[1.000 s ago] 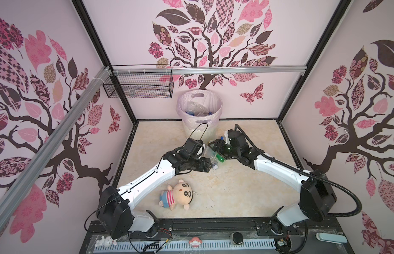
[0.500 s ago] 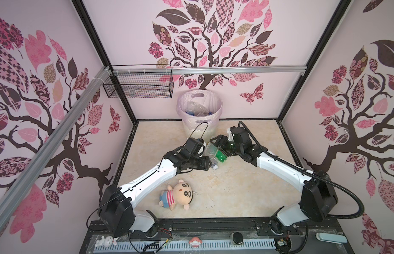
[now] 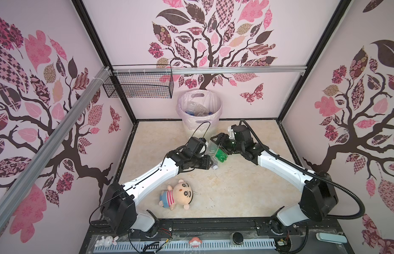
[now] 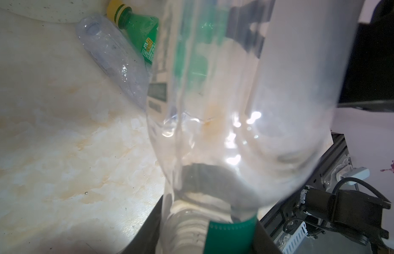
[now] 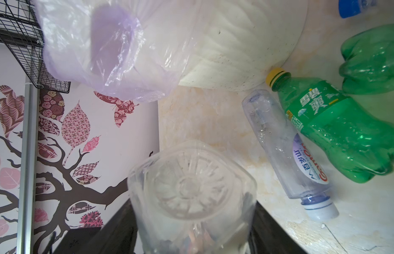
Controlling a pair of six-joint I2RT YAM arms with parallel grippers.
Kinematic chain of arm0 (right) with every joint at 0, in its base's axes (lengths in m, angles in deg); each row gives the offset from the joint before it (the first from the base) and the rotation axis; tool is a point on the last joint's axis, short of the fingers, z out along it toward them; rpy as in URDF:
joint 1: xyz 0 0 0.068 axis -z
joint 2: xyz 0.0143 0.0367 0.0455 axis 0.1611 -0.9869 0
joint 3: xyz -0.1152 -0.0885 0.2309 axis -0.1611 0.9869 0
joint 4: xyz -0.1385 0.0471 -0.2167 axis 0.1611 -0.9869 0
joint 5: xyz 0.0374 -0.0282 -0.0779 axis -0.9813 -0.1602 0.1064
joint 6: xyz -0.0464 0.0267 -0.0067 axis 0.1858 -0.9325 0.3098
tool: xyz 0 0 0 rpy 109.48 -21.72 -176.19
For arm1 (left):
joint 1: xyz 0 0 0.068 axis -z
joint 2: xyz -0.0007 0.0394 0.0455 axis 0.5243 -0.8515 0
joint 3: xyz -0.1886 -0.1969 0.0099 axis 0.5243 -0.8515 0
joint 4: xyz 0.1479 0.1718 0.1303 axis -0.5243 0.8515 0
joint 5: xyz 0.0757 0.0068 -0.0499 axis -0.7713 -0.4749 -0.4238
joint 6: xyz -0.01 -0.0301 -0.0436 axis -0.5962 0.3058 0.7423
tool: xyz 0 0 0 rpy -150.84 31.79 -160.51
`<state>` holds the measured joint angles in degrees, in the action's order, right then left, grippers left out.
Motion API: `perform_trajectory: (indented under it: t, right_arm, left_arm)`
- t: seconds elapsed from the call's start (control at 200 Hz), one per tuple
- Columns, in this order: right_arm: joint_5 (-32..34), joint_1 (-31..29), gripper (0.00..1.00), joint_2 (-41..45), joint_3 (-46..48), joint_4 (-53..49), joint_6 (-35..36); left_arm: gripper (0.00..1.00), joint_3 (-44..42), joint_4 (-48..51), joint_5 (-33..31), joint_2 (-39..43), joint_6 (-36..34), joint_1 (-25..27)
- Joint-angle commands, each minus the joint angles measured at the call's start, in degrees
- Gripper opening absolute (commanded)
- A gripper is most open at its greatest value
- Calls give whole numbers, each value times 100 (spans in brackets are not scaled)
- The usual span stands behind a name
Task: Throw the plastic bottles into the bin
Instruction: 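Lift the bottle with the left gripper while the right releases its base, then raise the held bottle over the bin with the left gripper while the right rises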
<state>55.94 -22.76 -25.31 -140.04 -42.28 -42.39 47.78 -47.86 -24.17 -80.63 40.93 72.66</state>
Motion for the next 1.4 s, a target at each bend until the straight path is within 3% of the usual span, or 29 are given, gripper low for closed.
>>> perform_trajectory:
  t: [0.0,0.495,1.065,1.23,1.395]
  right_arm:
    - [-228,48,41,-45,-325,-55,-41]
    - [-65,73,60,-85,-618,-314,-38]
    - [68,104,99,210,-1022,-1024,406]
    - [182,177,100,356,-1314,-1322,628]
    - [538,195,99,185,-2108,-2068,1438]
  left_arm:
    - [26,219,-144,-85,-92,98,-24]
    - [17,378,166,-42,-48,-27,-195]
    - [15,368,251,29,272,-4,-419]
    - [15,630,390,74,296,32,-421]
    - [15,1008,505,38,336,50,-416]
